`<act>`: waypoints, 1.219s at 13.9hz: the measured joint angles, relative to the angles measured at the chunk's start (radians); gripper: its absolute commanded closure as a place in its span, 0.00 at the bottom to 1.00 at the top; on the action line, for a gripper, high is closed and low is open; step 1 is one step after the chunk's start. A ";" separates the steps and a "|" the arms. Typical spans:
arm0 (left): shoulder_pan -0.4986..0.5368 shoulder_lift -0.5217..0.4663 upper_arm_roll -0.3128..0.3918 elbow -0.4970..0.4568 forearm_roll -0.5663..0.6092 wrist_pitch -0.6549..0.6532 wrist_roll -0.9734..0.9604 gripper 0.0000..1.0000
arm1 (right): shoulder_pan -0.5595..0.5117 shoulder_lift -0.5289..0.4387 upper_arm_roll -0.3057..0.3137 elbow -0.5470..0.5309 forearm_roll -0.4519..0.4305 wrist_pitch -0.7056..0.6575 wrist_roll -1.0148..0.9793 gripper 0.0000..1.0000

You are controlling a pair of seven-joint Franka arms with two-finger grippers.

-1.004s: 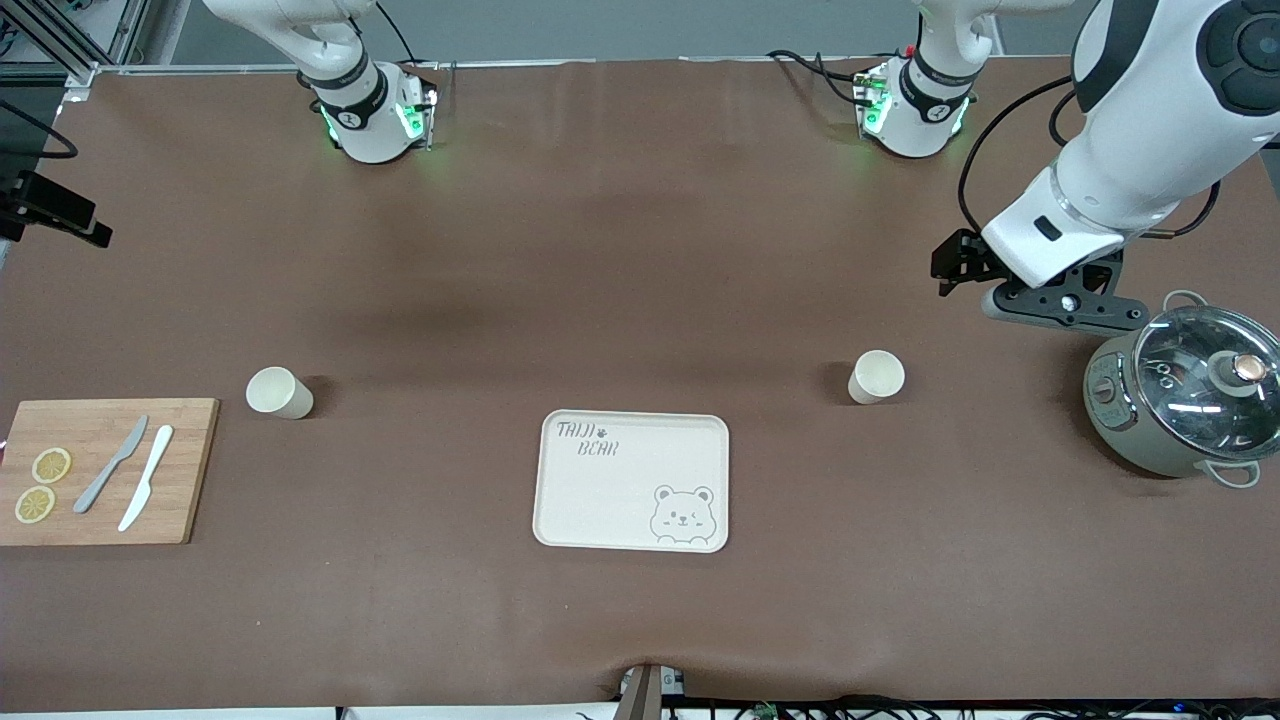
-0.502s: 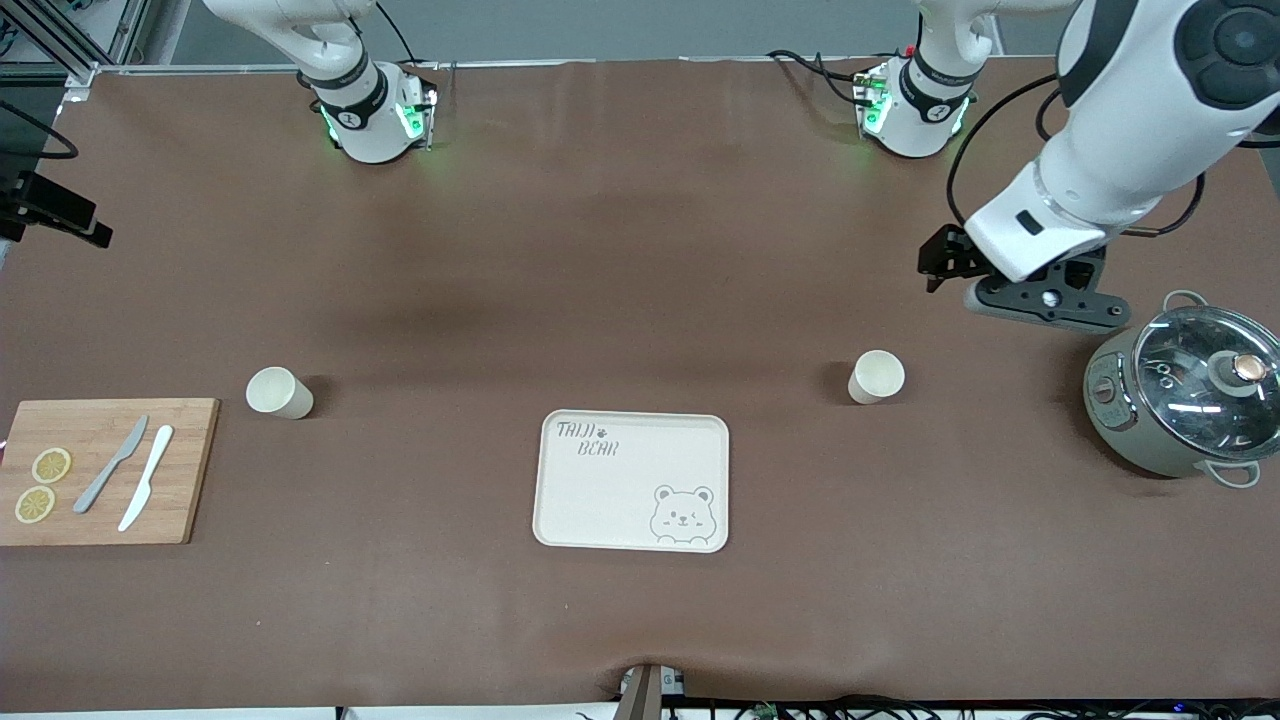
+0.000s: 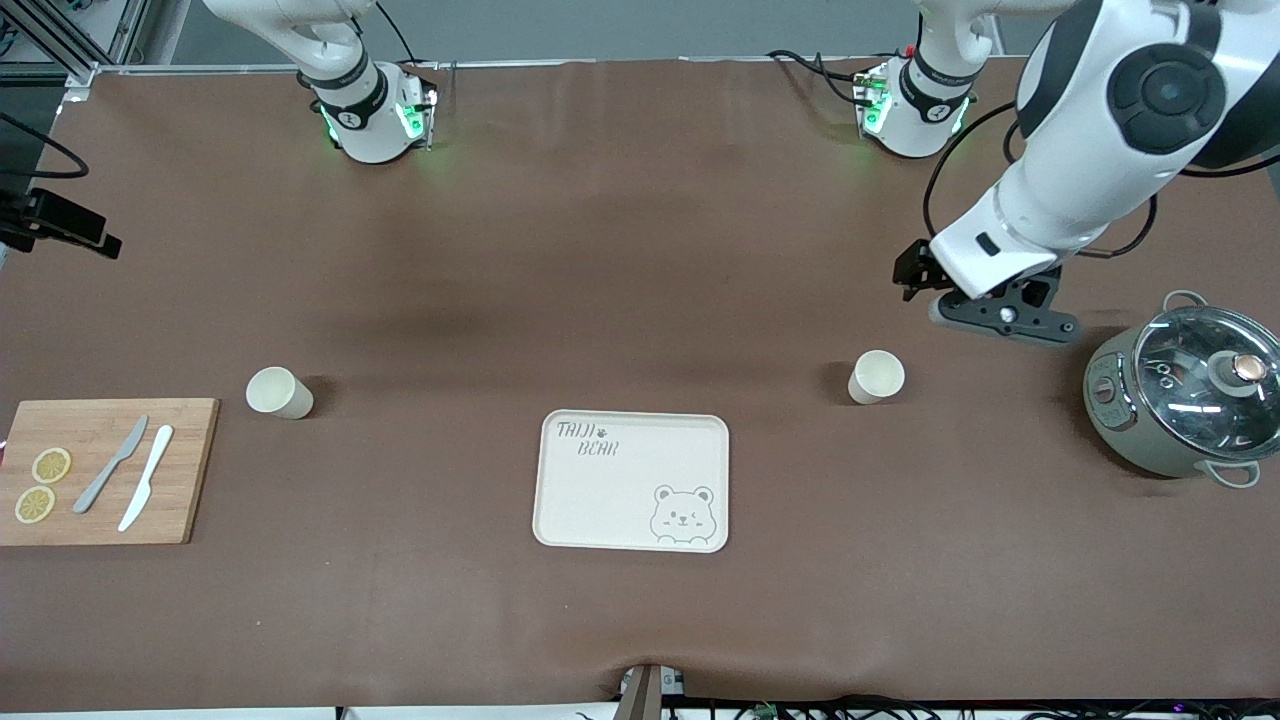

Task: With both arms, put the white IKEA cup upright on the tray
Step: 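Lower the left gripper over one white cup while the right gripper reaches another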

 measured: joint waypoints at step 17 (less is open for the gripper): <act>0.106 -0.028 0.003 -0.591 0.000 0.695 0.125 0.00 | -0.052 0.122 0.000 -0.004 -0.016 0.028 -0.001 0.00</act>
